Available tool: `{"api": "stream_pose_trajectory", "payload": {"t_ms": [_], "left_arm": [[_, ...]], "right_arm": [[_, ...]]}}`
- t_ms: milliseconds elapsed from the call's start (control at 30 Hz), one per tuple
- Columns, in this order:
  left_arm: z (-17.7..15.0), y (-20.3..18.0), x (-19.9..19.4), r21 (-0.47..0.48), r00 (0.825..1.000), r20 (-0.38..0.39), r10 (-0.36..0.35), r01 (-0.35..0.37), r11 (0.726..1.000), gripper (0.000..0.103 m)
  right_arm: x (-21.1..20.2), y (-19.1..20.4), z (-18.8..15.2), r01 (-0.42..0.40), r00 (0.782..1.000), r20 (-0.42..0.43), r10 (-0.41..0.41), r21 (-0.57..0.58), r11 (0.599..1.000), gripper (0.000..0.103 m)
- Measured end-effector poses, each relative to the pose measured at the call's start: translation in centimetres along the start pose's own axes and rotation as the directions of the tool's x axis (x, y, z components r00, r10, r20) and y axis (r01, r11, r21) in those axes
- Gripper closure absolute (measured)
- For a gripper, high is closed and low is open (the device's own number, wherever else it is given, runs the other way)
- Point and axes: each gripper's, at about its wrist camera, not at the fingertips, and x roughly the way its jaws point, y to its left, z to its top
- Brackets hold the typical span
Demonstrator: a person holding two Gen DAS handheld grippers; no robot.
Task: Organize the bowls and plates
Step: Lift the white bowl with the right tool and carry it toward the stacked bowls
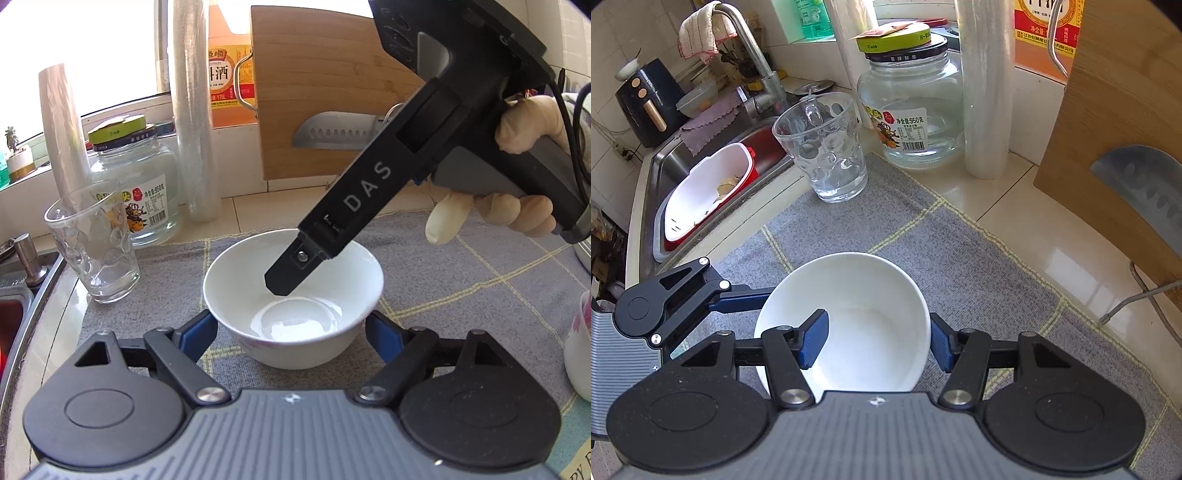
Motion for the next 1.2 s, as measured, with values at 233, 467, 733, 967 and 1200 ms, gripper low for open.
{"api": "stream_pose_trajectory", "payload": {"t_ms": [233, 467, 733, 967, 1200], "left_arm": [[0.4, -1.3, -1.4, 0.026, 1.0, 0.005, -0.018, 0.018, 1.0, 0.016], [0.9, -2.8, -3.2, 0.038, 0.999, 0.017, -0.045, 0.044, 0.998, 0.016], [1.1, -4.9, -5.2, 0.056, 0.997, 0.02, -0.071, 0.069, 0.996, 0.016], [1.1, -6.9, -6.6, 0.067, 0.995, 0.018, -0.098, 0.096, 0.993, 0.016], [1.1, -8.5, -8.1, 0.096, 0.992, 0.018, -0.122, 0.119, 0.988, 0.016]], "right_arm": [[-2.1, 0.2, -1.0, -0.017, 1.0, 0.015, 0.016, 0.035, 0.999, 0.04], [-4.6, 1.1, -2.5, 0.0, 1.0, 0.02, -0.001, 0.046, 0.999, 0.039], [-7.7, 2.0, -4.7, -0.001, 0.999, 0.051, -0.002, 0.059, 0.998, 0.039], [-10.2, 2.3, -6.9, -0.003, 0.997, 0.079, -0.004, 0.085, 0.996, 0.039], [-12.6, 2.7, -9.3, 0.005, 0.994, 0.106, -0.015, 0.092, 0.996, 0.039]]}}
